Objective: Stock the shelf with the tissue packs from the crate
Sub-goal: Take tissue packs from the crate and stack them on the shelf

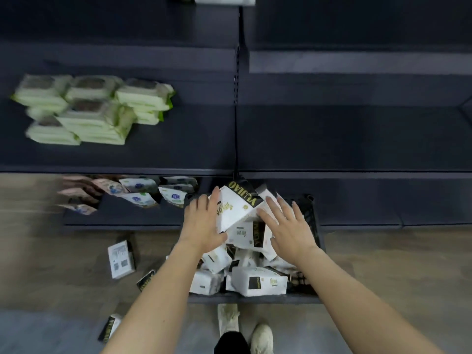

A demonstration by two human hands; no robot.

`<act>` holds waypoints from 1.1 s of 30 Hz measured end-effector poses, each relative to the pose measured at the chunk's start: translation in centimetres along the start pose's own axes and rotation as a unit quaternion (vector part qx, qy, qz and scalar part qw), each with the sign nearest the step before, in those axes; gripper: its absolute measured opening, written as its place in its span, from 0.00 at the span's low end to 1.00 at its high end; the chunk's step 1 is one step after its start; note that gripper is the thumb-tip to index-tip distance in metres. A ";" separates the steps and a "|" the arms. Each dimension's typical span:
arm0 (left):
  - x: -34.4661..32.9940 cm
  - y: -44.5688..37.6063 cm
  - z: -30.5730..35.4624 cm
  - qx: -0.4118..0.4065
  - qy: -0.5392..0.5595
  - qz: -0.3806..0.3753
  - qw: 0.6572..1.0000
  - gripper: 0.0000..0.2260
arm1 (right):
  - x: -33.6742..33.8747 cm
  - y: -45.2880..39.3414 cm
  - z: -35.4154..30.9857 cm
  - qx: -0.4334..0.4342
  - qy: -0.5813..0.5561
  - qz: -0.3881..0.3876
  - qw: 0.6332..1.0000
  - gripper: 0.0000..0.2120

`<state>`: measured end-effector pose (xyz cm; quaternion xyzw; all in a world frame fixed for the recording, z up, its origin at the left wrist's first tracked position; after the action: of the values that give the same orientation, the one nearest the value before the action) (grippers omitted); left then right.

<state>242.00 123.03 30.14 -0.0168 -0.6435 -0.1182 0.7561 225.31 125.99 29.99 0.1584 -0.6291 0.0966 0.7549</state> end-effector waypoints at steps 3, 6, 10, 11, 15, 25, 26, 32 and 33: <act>4.8 0.7 0.6 -0.006 -0.017 0.036 0.999 0.49 | 4.0 0.1 0.7 -0.003 -0.028 0.063 0.998 0.41; 10.0 1.5 1.5 -0.014 -0.022 0.084 0.996 0.49 | 8.6 0.5 1.1 0.001 -0.037 0.112 0.993 0.42; 15.9 2.2 2.4 -0.026 -0.063 0.120 0.990 0.49 | 13.3 1.1 1.7 0.002 -0.034 0.146 0.989 0.42; 17.2 2.3 2.6 -0.029 -0.073 0.128 0.989 0.49 | 14.4 1.2 1.9 0.001 -0.032 0.158 0.987 0.42; 21.3 2.9 3.2 -0.037 -0.111 0.156 0.981 0.49 | 18.0 1.8 2.8 -0.006 -0.025 0.187 0.982 0.42; 28.1 2.5 5.1 -0.044 -0.129 0.218 0.966 0.49 | 24.6 1.9 5.8 -0.034 -0.024 0.245 0.968 0.41; 28.9 2.4 5.3 -0.042 -0.118 0.227 0.966 0.49 | 25.3 1.7 6.1 -0.037 -0.021 0.252 0.967 0.39; 33.8 0.6 6.3 -0.040 -0.082 0.287 0.954 0.48 | 30.3 -0.8 7.7 -0.039 -0.024 0.308 0.950 0.27; 34.5 0.1 6.3 -0.043 -0.082 0.296 0.951 0.48 | 31.0 -1.4 8.1 -0.043 -0.028 0.303 0.952 0.29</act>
<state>240.84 118.84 64.99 -0.2489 -0.6637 0.0853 0.7002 224.19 120.13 61.49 -0.0695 -0.6717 0.2895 0.6783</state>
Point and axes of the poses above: each hand's wrist, its own y-axis away from the middle knuckle, its own x-axis out of the back of the hand, z = x × y, the point moved 9 cm from there along -y, towards the middle knuckle, and after that the axes turned 5 degrees about z, right-handed, at the moved point
